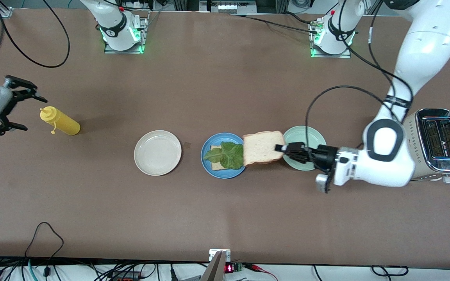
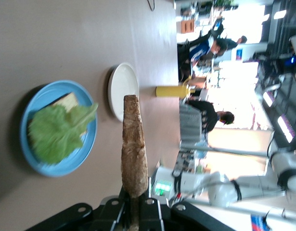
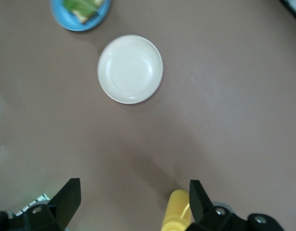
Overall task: Make sandwich in blue plate with both arms
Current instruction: 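Lower the bread onto the lettuce and open the left gripper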
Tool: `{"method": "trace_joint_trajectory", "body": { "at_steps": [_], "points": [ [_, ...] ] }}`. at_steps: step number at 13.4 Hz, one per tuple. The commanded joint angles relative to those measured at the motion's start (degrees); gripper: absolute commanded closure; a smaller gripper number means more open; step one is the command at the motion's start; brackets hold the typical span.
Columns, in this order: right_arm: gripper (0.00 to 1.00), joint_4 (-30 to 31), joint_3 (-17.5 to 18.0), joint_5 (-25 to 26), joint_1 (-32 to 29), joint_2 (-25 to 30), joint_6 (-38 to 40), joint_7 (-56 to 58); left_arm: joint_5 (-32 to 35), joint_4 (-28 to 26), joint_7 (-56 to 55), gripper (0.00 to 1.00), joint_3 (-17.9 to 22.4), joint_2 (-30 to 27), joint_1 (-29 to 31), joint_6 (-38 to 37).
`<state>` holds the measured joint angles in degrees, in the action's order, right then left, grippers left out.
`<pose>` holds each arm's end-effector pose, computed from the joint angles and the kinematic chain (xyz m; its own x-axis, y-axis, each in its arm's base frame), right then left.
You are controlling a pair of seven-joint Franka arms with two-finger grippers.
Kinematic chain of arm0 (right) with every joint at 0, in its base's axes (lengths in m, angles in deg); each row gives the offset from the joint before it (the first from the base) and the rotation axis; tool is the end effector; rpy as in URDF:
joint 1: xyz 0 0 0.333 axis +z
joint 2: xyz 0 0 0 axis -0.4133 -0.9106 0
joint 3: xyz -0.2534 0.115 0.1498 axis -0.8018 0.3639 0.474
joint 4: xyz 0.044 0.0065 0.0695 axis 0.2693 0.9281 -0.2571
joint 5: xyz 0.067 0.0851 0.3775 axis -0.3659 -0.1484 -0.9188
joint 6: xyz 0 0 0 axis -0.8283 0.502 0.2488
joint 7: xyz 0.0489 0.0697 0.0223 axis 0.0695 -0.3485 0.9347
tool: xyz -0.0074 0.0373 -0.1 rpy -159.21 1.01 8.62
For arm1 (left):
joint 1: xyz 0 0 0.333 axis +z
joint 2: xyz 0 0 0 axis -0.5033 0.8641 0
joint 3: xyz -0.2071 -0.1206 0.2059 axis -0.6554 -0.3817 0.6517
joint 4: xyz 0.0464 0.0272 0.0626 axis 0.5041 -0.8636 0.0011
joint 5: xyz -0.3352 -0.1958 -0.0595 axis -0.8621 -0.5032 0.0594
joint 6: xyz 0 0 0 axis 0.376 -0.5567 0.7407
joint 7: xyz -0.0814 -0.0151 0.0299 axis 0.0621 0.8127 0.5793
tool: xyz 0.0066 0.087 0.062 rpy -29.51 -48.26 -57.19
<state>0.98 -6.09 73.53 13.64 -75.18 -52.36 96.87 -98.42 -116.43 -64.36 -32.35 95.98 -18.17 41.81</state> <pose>0.6149 -0.0001 0.5688 0.6648 0.7463 0.0337 0.7374 -0.6484 -0.1893 0.6880 -0.2140 0.3117 0.9631 -0.2691 -0.0038 -0.0848 -0.3168 0.9447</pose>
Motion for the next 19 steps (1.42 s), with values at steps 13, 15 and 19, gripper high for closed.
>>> {"method": "trace_joint_trajectory", "body": {
  "at_steps": [13, 15, 19],
  "points": [
    [0.0, 5.67, -8.78, 9.4, 6.37, 1.26, -4.85, -39.91, -17.17, -6.52, 28.37, 0.95, 0.01, 12.06, -9.76, 20.97],
    [0.0, 5.67, -8.78, 9.94, 6.9, 2.74, -4.17, -39.22, -16.74, -6.61, 28.65, 0.73, 0.36, 11.72, -9.06, 20.71],
    [0.0, 5.5, -8.96, 9.15, 7.69, 3.63, -1.8, -40.27, -10.27, -6.61, 27.86, 0.0, 2.29, 7.77, -8.09, 19.4]
  ]
}}
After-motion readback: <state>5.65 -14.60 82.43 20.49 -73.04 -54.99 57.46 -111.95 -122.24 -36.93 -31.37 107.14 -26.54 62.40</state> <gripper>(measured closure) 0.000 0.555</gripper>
